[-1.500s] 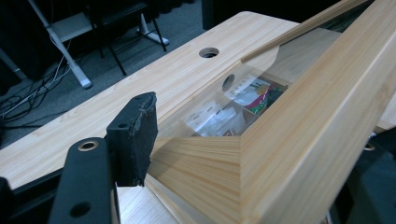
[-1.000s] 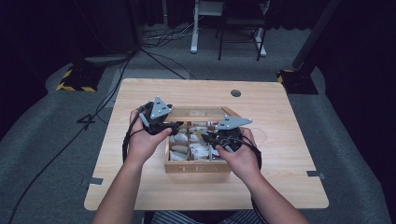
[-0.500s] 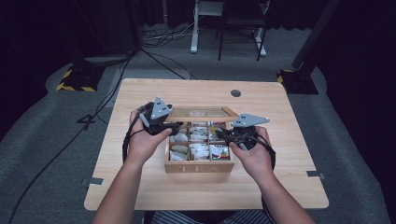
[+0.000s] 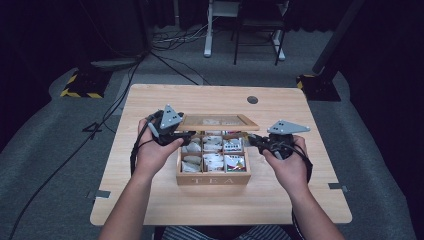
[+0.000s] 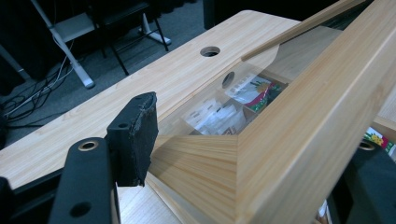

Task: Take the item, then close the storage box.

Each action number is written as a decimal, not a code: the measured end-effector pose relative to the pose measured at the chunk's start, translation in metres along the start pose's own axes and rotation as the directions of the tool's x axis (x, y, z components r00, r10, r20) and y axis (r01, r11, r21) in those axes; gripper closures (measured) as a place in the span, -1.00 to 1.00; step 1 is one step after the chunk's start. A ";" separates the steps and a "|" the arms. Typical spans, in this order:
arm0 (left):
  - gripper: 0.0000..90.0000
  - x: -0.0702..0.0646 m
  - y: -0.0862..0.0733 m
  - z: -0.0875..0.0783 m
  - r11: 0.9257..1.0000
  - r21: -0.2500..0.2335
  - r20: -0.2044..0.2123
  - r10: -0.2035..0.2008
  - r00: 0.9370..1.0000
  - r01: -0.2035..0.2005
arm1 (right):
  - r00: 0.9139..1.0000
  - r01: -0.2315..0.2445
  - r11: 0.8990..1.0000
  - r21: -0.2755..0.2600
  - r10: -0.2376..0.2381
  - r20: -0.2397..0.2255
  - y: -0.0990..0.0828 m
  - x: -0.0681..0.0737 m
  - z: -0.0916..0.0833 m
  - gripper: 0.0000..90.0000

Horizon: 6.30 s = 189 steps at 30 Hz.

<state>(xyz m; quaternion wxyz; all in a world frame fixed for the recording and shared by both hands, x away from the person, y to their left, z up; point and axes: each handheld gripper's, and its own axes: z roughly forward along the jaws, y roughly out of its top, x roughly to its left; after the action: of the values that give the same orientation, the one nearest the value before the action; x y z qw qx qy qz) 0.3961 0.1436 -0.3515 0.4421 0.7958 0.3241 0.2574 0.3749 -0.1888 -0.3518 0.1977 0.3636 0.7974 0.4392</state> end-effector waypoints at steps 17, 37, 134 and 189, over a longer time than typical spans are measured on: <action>-0.21 0.000 0.001 0.002 1.000 0.006 0.002 0.006 1.000 -0.006 | 0.992 -0.071 0.997 0.008 0.070 0.101 -0.012 -0.036 -0.018 0.88; -0.22 0.001 0.000 0.002 1.000 0.006 0.008 0.002 1.000 -0.002 | 0.973 -0.110 0.991 0.077 0.092 0.211 -0.020 -0.075 -0.020 0.88; -0.25 -0.001 -0.003 -0.004 0.996 0.052 -0.017 -0.073 0.997 0.074 | 0.934 -0.227 0.973 0.051 0.203 0.294 -0.074 -0.126 -0.030 -0.01; -0.32 -0.026 -0.040 -0.019 0.982 0.162 -0.027 -0.095 0.995 0.099 | 0.928 -0.298 0.951 0.080 0.269 0.258 -0.140 -0.156 0.006 -0.17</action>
<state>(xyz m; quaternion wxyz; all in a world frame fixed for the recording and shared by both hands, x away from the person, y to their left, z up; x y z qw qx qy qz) 0.3538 0.1506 -0.3805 0.3842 0.8102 0.3867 0.2157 0.4241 -0.3521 -0.4740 0.2068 0.5371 0.7306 0.3674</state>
